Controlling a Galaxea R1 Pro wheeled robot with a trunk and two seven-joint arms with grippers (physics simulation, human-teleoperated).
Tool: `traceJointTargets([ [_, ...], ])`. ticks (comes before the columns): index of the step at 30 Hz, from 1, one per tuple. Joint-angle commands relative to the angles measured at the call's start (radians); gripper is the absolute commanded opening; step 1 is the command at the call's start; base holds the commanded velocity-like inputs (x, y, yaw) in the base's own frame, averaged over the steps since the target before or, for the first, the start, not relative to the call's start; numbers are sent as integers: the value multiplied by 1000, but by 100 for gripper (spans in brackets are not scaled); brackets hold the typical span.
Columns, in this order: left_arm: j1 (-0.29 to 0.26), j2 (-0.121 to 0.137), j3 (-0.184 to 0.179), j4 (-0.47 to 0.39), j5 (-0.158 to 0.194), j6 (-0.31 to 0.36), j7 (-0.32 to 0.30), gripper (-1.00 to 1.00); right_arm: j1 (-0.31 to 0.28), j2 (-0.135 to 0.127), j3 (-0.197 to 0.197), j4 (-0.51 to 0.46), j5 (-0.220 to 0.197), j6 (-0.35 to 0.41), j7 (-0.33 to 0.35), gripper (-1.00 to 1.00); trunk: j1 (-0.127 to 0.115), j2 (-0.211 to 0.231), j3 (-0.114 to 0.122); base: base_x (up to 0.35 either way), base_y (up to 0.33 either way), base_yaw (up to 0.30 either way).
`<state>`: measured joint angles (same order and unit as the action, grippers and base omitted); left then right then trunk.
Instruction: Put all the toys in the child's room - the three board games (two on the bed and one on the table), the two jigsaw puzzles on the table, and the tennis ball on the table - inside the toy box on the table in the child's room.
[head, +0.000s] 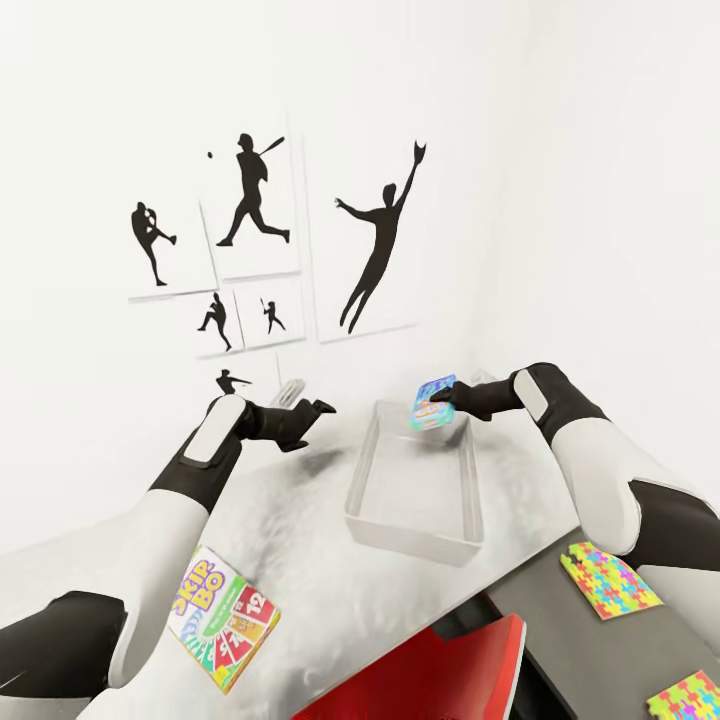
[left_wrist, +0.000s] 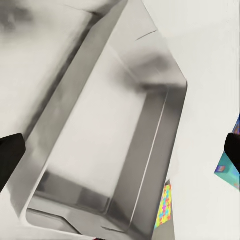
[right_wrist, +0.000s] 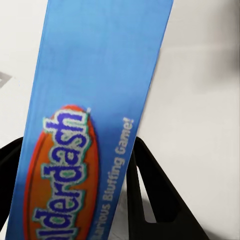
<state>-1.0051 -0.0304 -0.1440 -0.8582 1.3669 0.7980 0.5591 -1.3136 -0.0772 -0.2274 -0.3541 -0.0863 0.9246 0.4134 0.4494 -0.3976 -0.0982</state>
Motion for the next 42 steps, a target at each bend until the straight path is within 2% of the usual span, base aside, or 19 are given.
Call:
traceJointTargets([
  [1, -7, 1, 0, 1, 10, 0, 10, 100, -1, 0, -4, 0, -9, 7, -3, -100, 1, -2, -4, 0, 0, 0],
  [16, -75, 9, 3, 68, 7, 19, 6, 100, -6, -2, -5, -1, -10, 9, -1, -100, 1, -2, -29, 0, 0, 0],
  [20, -93, 23, 3, 85, 5, 24, 6, 100, -10, -4, -7, -1, -11, 9, 1, -100, 1, -2, -35, 0, 0, 0],
  [23, -115, 46, 3, 105, 6, 28, 5, 100, -14, -4, -9, -2, -13, 9, 3, -100, 1, -2, -40, 0, 0, 0],
  [28, -143, 67, 3, 133, 7, 31, 3, 100, -19, -2, -10, -4, -15, 9, 5, -100, 1, -2, -48, 0, 0, 0],
  [42, -189, 88, 3, 153, 8, 34, 2, 100, -26, 0, -10, -5, -16, 6, 10, -100, 1, -2, -71, 0, 0, 0],
])
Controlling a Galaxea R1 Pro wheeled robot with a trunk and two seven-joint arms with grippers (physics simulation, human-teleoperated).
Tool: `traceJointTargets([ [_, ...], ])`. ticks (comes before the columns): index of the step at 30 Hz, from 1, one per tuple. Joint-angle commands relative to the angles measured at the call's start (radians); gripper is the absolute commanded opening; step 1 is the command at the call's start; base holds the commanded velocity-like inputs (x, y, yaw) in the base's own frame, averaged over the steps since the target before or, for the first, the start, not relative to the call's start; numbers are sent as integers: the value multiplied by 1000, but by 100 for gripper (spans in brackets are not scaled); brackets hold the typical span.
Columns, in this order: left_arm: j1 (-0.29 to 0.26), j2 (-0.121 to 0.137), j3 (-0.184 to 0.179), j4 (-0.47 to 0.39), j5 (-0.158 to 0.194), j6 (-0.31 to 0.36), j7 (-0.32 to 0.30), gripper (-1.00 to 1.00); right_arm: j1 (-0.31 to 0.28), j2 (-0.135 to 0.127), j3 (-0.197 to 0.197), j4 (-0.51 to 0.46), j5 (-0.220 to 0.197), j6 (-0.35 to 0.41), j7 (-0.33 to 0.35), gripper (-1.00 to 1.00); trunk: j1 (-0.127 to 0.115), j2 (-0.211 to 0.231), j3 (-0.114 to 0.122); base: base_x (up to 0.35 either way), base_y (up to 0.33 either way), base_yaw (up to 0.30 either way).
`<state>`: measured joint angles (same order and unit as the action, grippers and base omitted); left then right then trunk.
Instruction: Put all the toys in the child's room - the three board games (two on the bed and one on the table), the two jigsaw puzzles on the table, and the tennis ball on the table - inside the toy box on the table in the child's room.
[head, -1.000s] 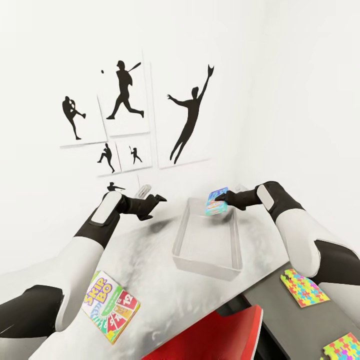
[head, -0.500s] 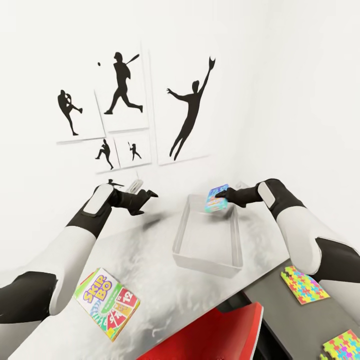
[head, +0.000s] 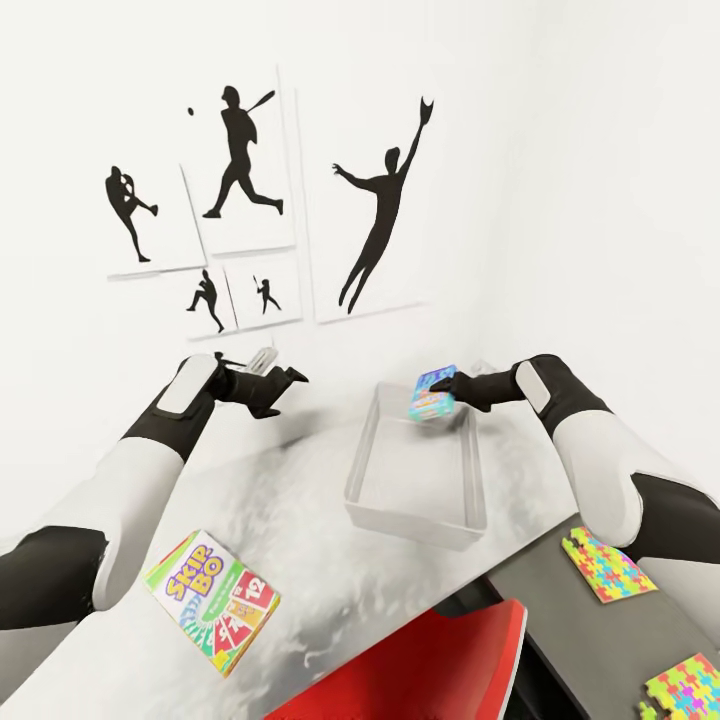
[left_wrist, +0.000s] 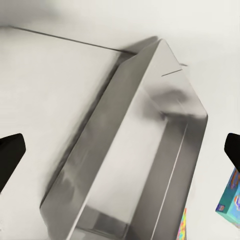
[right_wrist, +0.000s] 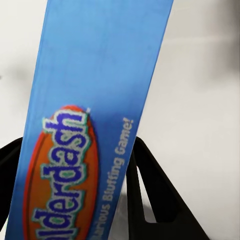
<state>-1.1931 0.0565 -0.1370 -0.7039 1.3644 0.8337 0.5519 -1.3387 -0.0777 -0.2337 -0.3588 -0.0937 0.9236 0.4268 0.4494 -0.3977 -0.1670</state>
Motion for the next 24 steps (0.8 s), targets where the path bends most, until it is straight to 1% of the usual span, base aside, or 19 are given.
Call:
traceJointTargets([
  [1, -4, 2, -4, 0, 10, -1, 10, 100, -2, 1, -4, -1, -9, 7, -3, -100, 1, -2, -4, 0, 0, 0],
  [6, -14, 4, -4, 3, 8, -1, 10, 100, -8, 2, -4, -1, -9, 6, -2, -100, 1, -2, -12, 0, 0, 0],
  [9, -39, 11, -6, 9, 7, 0, 6, 100, -13, 9, -4, -1, -9, 7, -2, -100, 1, -2, -17, 0, 0, 0],
  [10, -39, 11, -6, 9, 7, 0, 6, 100, -13, 9, -4, -1, -9, 7, -2, -100, 1, -2, -19, 0, 0, 0],
  [12, -55, 15, -7, 22, 7, 0, 3, 100, -15, 16, -4, -1, -9, 7, -2, -100, 1, -2, -22, 0, 0, 0],
  [17, -72, 18, -7, 44, 8, 2, -1, 100, -17, 27, -4, -1, -9, 6, -2, -100, 1, -2, -30, 0, 0, 0],
  [20, -85, 20, -7, 57, 10, 18, -3, 100, -18, 40, -4, -2, -9, 6, -2, -100, 1, -2, -35, 0, 0, 0],
  [24, -91, 21, -6, 64, 12, 38, -4, 100, -19, 50, -4, -2, -9, 6, -3, -100, 1, -2, -42, 0, 0, 0],
])
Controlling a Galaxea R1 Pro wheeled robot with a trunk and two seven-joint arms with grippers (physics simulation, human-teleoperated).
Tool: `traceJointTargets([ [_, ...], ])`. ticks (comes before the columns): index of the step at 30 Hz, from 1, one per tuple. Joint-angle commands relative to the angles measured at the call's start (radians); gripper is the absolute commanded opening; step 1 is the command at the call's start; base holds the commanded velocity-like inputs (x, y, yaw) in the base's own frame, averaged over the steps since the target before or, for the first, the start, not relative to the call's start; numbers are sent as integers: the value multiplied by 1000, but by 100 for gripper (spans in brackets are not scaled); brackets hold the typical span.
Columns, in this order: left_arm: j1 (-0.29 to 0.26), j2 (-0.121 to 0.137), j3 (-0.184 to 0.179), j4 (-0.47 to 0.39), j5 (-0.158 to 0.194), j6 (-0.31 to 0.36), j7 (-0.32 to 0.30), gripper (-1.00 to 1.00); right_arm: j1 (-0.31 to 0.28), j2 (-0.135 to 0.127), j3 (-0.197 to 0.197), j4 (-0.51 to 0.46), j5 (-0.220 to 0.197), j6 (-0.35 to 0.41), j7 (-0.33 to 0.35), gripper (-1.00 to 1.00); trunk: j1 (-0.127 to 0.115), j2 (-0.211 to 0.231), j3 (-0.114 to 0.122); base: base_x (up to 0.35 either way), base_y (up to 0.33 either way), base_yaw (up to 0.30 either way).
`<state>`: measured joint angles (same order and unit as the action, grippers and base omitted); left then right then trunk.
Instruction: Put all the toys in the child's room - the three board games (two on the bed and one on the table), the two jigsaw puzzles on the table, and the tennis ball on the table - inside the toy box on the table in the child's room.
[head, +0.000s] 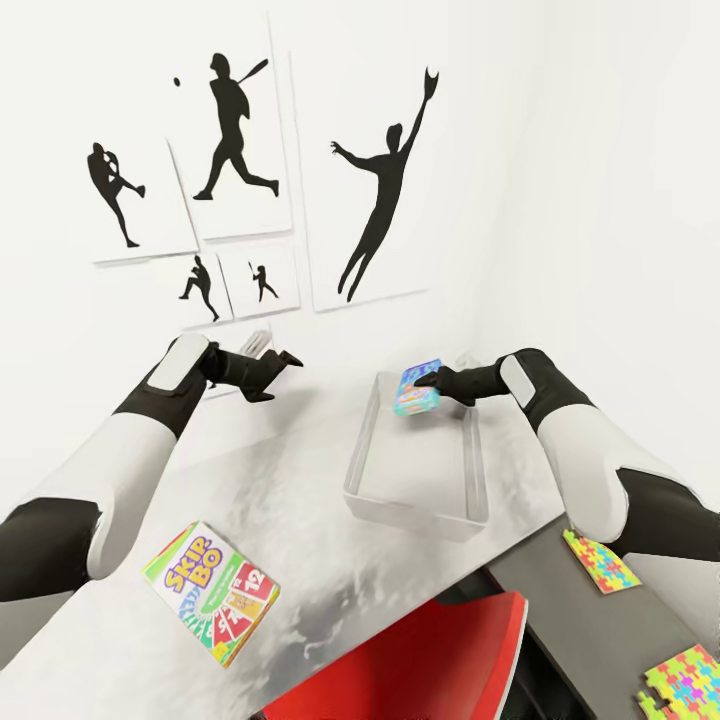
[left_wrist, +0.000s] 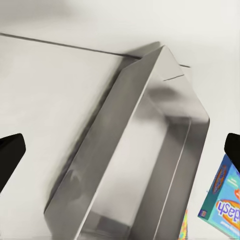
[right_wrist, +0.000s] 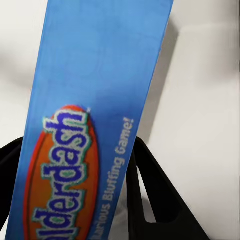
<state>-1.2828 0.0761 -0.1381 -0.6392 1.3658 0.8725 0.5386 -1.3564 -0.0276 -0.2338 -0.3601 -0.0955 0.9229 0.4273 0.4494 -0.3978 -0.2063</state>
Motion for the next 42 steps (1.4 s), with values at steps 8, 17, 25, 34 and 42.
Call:
traceJointTargets([
  [8, -6, 2, -4, 4, 14, 18, 8, 100, -6, 12, -4, 0, -7, 7, -4, -100, 1, -2, -15, 0, 0, 0],
  [17, -7, 3, -3, 5, 16, 38, 3, 100, -11, 30, -4, 0, -7, 7, -7, -100, 1, -2, -30, 0, 0, 0],
  [25, -7, 14, -2, 6, 16, 45, -26, 100, -12, 42, -4, 0, -6, 7, -10, -100, 1, -2, -43, 0, 0, 0],
  [34, -6, 26, -2, 6, 16, 47, -43, 100, -12, 46, -4, 0, -6, 7, -11, -100, 1, -2, -58, 0, 0, 0],
  [42, -5, 29, -2, 6, 16, 48, -48, 100, -12, 47, -4, 0, -6, 7, -11, -100, 1, -2, -71, 0, 0, 0],
])
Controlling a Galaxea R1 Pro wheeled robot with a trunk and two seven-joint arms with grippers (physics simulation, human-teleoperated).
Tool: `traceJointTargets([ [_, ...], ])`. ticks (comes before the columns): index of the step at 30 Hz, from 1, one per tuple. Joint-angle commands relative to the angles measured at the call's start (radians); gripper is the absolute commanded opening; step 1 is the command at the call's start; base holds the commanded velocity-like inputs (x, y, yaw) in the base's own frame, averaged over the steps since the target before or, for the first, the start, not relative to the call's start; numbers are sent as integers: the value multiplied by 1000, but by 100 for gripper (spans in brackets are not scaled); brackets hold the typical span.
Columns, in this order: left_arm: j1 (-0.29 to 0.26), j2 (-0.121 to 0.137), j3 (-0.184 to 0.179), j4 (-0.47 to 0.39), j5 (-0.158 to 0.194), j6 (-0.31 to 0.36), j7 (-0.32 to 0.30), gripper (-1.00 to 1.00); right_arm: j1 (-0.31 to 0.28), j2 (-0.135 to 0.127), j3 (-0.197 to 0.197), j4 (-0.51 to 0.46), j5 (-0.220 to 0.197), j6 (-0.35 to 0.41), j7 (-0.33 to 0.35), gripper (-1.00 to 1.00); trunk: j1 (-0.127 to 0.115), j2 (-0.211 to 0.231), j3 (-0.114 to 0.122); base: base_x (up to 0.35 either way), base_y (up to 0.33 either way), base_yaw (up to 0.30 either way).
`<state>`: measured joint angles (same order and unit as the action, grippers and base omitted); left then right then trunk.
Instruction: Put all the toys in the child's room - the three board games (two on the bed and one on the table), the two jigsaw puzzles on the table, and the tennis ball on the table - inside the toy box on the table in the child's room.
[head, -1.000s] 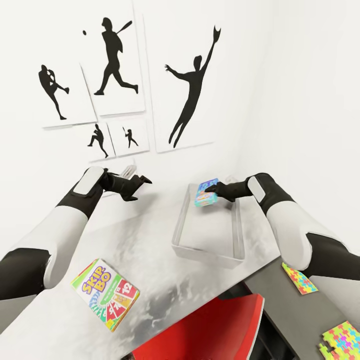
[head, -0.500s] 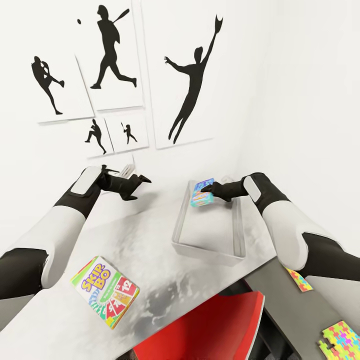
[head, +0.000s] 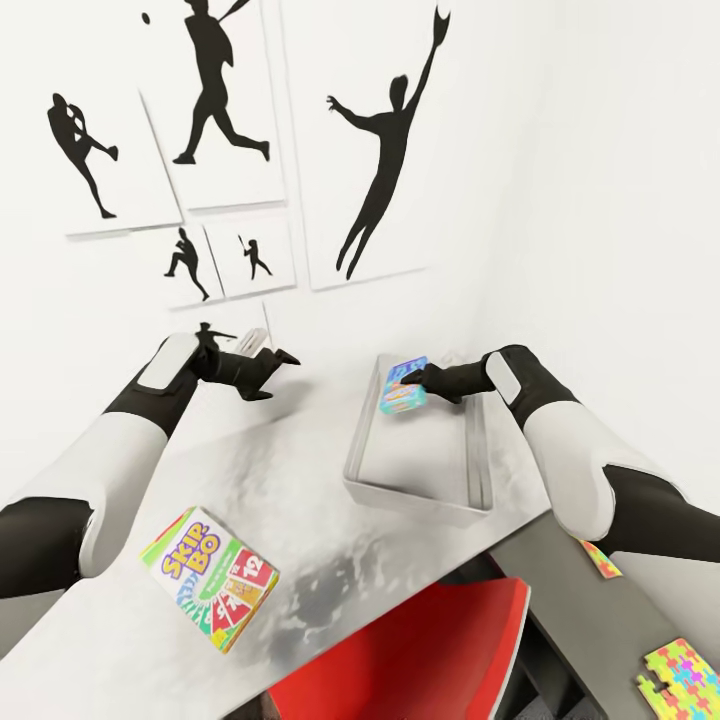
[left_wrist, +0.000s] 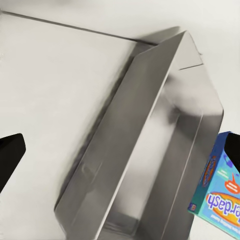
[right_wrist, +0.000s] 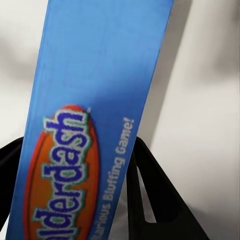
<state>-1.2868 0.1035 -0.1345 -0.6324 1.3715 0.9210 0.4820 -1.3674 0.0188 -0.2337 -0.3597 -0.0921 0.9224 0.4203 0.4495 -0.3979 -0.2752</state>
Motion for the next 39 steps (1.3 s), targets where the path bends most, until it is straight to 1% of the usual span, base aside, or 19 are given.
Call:
traceJointTargets([
  [1, -1, 1, -5, -1, 11, -1, 8, 100, -1, 0, -4, -1, -9, 7, -5, -100, 1, -2, -4, 0, 0, 0],
  [7, 0, 2, -5, -1, 11, -1, 7, 100, -4, -4, -4, -1, -9, 7, -4, -100, 1, -2, -13, 0, 0, 0],
  [14, 0, 2, -5, -1, 11, 11, 6, 100, -24, -10, -4, -2, -9, 7, -1, -100, 1, -2, -25, 0, 0, 0],
  [26, 0, 2, -5, -1, 11, 23, 6, 100, -34, -11, -5, -7, -9, 6, 2, -100, 1, -2, -44, 0, 0, 0],
  [39, 0, 2, -5, -1, 11, 24, 6, 100, -23, -12, -5, -51, -9, -7, -2, -100, 1, -2, -50, 0, 0, 0],
])
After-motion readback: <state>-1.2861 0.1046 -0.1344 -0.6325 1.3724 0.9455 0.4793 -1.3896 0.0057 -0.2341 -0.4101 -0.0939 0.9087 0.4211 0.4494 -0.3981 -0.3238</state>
